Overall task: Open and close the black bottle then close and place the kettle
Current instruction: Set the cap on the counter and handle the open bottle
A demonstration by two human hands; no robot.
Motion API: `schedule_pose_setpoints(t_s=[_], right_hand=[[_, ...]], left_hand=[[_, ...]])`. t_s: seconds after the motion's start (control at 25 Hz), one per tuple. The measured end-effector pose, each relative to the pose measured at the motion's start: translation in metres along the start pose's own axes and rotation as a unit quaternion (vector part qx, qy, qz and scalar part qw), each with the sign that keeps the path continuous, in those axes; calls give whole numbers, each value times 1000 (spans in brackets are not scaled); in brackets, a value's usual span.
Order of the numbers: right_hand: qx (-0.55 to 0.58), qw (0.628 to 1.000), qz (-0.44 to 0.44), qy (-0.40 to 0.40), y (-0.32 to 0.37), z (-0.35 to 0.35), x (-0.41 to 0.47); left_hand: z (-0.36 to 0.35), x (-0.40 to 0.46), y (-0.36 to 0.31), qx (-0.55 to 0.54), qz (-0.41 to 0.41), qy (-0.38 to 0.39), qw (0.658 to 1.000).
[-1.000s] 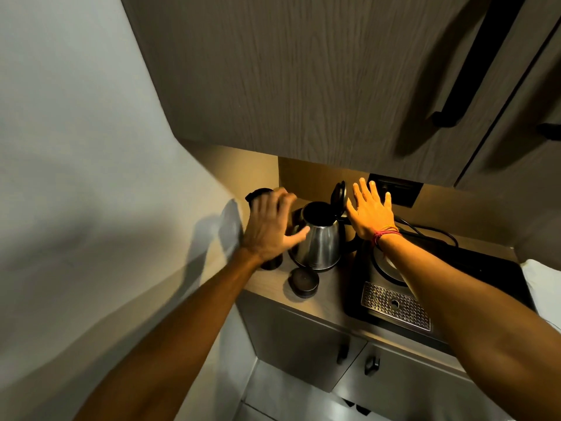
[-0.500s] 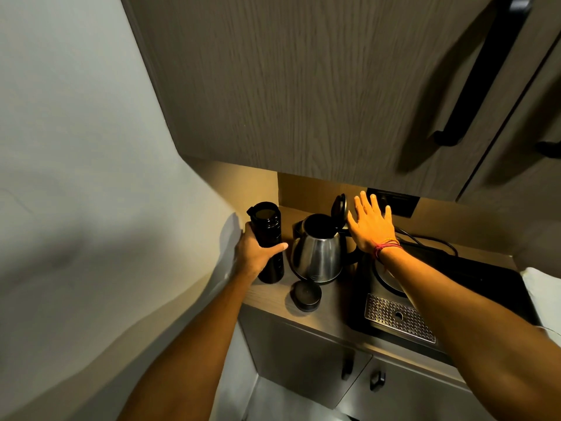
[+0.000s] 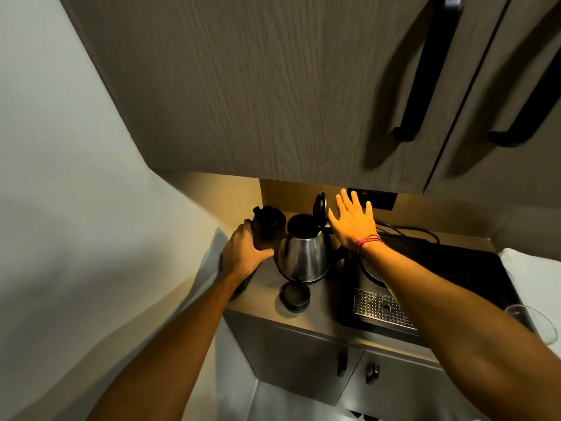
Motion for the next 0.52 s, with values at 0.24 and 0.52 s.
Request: schedule_pose_setpoints(t_s=[0.24,0.52], right_hand=[[14,1000,3,-17,0,1,-1],[36,999,-7,-32,-4,-2,-4]], left_hand=[[-3,11,-26,175,-43,28,983],[-5,13,-39,280,-76,13,957]])
Point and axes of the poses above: each hand's wrist, its own x-axis towards the middle knuckle, its own z-axis out of the back of the hand, y = z × x, the point moved 3 cm from there along x, towards the middle knuckle, and after that the axes turned 12 degrees about -x, right-handed, at the moved point
